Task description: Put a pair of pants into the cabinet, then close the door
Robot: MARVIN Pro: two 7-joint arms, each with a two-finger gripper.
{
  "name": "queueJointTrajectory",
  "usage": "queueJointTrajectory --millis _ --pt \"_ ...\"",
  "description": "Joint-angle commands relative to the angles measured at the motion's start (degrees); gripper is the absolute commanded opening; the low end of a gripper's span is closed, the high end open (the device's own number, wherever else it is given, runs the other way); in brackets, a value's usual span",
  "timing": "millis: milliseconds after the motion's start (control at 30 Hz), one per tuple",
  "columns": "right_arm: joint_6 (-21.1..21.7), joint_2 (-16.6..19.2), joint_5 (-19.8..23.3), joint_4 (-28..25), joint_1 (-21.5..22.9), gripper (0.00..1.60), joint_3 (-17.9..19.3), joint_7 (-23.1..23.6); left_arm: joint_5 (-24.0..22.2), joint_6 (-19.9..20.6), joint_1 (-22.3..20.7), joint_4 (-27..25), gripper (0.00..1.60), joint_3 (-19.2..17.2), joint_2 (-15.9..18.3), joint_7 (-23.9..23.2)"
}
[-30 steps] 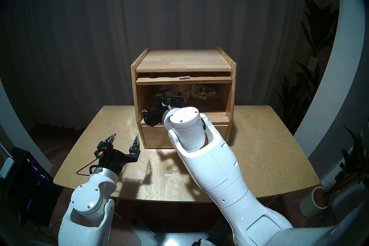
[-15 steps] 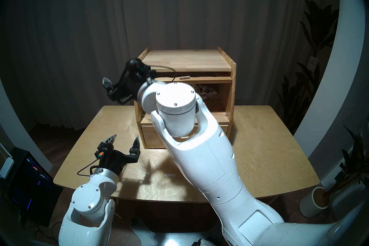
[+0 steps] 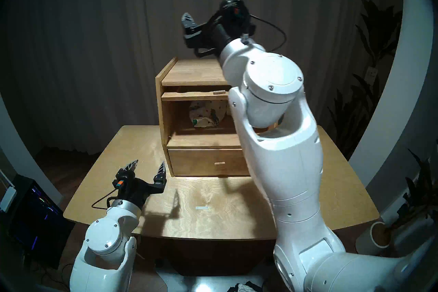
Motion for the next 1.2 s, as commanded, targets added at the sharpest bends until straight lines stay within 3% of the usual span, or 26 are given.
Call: queueJointTrajectory --millis 0,33,400,567,667,867,967,1067,1167 --pt "0.4 6.5 -2.3 0.7 -5.2 1.6 9.2 -6.2 0.0 -0.3 -0.5 -1.0 1.6 0.1 0.0 0.0" --pt "0.6 6.8 -2.5 1.0 -5.8 1.6 8.8 -7.0 0.0 -0.3 -0.5 -0.9 1.6 0.1 0.0 0.0" --pt "0.3 13.0 -2.9 7.3 -14.4 1.6 20.7 -15.3 0.0 -0.3 -0.6 -1.0 1.6 0.1 0.0 0.0" --pt "-0.6 13.2 -0.8 10.1 -17.2 1.6 24.5 -16.4 0.0 -0.4 -0.6 -1.1 1.6 0.1 0.0 0.0" --pt "-3.7 12.2 3.5 11.6 -19.7 1.6 28.9 -14.8 0.0 -0.4 -0.6 -1.3 1.6 0.1 0.0 0.0" --pt "-7.8 10.1 11.4 13.6 -20.5 1.6 33.7 -10.0 0.0 -0.4 -0.6 -1.4 1.6 0.1 0.0 0.0" --pt "-9.3 9.8 14.1 14.0 -20.5 1.6 34.5 -7.6 0.0 -0.4 -0.6 -1.5 1.6 0.1 0.1 0.0" --pt "-12.4 9.5 20.4 14.9 -20.4 1.6 35.4 -3.2 0.0 -0.4 -0.5 -1.7 1.6 0.1 0.1 -0.1" --pt "-13.9 11.0 23.7 15.8 -21.1 1.6 34.3 0.0 0.0 -0.4 -0.4 -1.8 1.6 0.2 0.1 -0.1"
